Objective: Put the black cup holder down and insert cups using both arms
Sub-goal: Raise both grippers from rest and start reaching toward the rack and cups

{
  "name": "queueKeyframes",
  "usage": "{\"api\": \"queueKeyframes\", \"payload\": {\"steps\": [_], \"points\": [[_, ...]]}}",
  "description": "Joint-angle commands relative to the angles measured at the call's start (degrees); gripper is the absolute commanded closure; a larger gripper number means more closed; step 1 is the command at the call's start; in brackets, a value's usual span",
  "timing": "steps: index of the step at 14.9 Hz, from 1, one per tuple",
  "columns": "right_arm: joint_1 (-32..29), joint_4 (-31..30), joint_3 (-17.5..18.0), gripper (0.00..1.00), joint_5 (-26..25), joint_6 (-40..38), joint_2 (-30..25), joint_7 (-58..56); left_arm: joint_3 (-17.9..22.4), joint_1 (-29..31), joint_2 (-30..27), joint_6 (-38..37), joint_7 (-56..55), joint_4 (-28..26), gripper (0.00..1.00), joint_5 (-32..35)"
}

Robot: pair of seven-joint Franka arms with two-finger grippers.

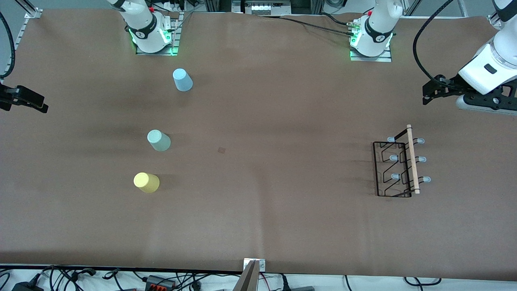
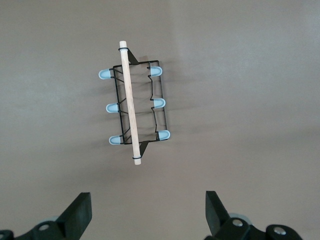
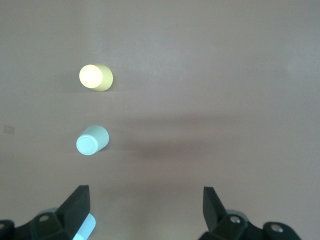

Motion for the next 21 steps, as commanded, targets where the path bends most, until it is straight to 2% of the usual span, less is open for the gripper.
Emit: {"api": "queueKeyframes", "payload": {"steps": [1, 11, 13, 15, 17, 19, 21], "points": [[-1.10, 0.02, 0.92, 0.00, 1.00, -0.89, -0.07, -0.65, -0.04, 0.20, -0.47, -1.06, 1.16, 0.46, 0.00, -0.20], [-0.40, 0.20, 0.84, 0.00, 1.09, -1.06, -0.24, -0.30, -0.04, 0.03, -0.29, -0.98, 1.25, 0.55, 0.00, -0.12], [-0.31, -0.41, 0.92, 0.00, 1.09, -0.72, -0.77, -0.30, 0.05, 0.20, 1.20, -2.11, 1.25, 1.51, 0.00, -0.20], [-0.31, -4.09, 0.92, 0.00, 1.26, 0.34, -2.35, -0.38, 0.31, 0.47, 3.31, -5.35, 1.07, 1.69, 0.00, -0.29], [-0.31, -11.10, 0.92, 0.00, 1.35, 2.96, -4.62, -0.56, 0.23, 0.47, 5.76, -8.70, 1.07, 1.34, 0.00, -0.29], [-0.14, -19.98, 1.10, 0.00, 1.35, 8.31, -6.39, -1.26, 0.14, 0.38, 9.79, -6.71, 0.90, 0.81, 0.00, -0.20], [0.39, -26.75, 3.20, 0.00, 1.53, 14.89, -6.39, -1.17, 0.40, 0.55, 12.97, 0.39, 0.90, -0.24, 0.00, -0.12]]}}
